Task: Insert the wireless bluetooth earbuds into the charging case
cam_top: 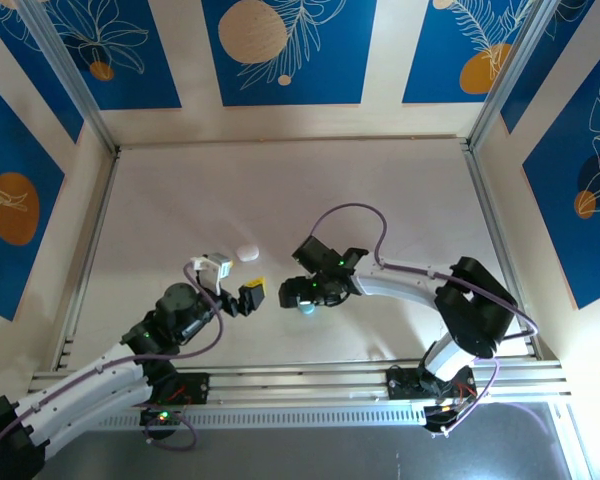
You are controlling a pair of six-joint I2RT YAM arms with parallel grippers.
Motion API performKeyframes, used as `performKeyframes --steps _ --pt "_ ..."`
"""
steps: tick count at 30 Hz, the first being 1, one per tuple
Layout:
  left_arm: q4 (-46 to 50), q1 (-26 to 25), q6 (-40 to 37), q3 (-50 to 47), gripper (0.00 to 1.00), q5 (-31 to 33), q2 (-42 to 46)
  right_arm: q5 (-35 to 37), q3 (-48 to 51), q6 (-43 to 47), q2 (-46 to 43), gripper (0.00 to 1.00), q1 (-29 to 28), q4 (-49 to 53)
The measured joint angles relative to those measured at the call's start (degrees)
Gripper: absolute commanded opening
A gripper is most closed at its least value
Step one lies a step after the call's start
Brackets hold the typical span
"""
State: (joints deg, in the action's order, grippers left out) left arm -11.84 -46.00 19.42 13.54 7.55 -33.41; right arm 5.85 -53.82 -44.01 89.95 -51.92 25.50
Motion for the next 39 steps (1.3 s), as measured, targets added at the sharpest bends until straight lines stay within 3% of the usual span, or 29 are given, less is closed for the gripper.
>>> performKeyframes --steps 12,15,18,24,28,39 --pt "2.19 0.02 11.45 4.13 0.99 -7.21 -11.19 6.25 1.36 4.24 -6.6 0.89 -0.35 2.29" --pt "4.28 0.11 16.24 4.11 0.9 -9.33 -12.48 6.86 1.36 6.45 -7.04 0.84 -0.22 2.86" --pt "5.38 0.39 21.09 3.3 0.73 -11.63 -13.14 7.3 1.36 9.05 -7.04 0.81 -0.09 3.54" --pt "4.61 1.49 28.2 -1.9 0.48 -16.7 -15.47 7.5 1.36 13.66 -6.99 0.73 -0.09 3.74" --pt "3.63 2.27 30.34 -2.91 0.42 -19.61 -18.29 7.48 0.96 16.55 -5.29 0.67 -0.26 4.0" --pt "-10.27 4.79 33.75 -2.91 0.28 -27.74 -34.75 9.27 -3.82 19.52 3.5 0.67 -3.34 6.51"
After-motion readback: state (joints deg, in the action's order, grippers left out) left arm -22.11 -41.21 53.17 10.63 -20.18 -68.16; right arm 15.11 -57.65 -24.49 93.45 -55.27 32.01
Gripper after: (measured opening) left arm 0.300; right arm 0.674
